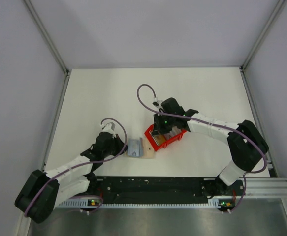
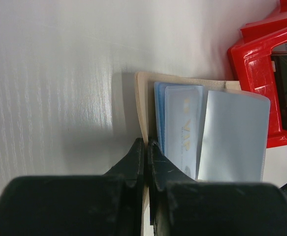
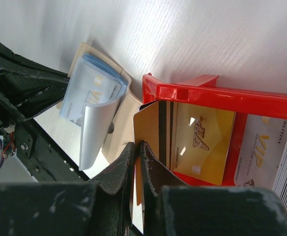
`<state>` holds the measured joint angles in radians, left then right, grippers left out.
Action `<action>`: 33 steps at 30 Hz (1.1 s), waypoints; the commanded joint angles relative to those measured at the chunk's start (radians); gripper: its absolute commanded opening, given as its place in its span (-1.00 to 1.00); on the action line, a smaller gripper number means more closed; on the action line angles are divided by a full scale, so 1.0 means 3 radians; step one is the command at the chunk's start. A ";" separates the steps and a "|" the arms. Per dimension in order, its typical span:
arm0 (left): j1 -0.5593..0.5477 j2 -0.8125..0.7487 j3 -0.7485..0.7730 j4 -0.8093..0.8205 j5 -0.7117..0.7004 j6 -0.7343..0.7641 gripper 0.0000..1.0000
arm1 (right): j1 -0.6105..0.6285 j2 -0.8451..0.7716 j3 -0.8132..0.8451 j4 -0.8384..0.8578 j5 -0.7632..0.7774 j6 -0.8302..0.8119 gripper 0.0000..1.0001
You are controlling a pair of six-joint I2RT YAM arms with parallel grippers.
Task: Put the credit cards into the card holder
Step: Pick up the credit card from the storage box.
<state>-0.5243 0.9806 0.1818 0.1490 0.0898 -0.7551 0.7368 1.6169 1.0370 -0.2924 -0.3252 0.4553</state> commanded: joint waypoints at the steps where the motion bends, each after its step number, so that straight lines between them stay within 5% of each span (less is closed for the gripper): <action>1: -0.0006 0.0024 0.0136 0.0086 0.0033 0.0058 -1.00 | 0.0024 -0.0189 0.0092 0.0136 -0.0143 0.0067 -0.92; 16: -0.0006 0.0035 0.0141 0.0086 0.0038 0.0063 -1.00 | 0.0019 -0.0031 0.0143 -0.0196 0.0726 -0.0096 -0.99; 33: -0.0006 0.0121 0.0161 0.0143 0.0048 0.0063 -1.00 | 0.0065 0.0174 0.0153 -0.0166 0.0378 -0.0178 -0.81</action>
<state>-0.5243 1.0111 0.1947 0.1501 0.0910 -0.7513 0.7380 1.6558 1.0424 -0.3489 -0.1768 0.4191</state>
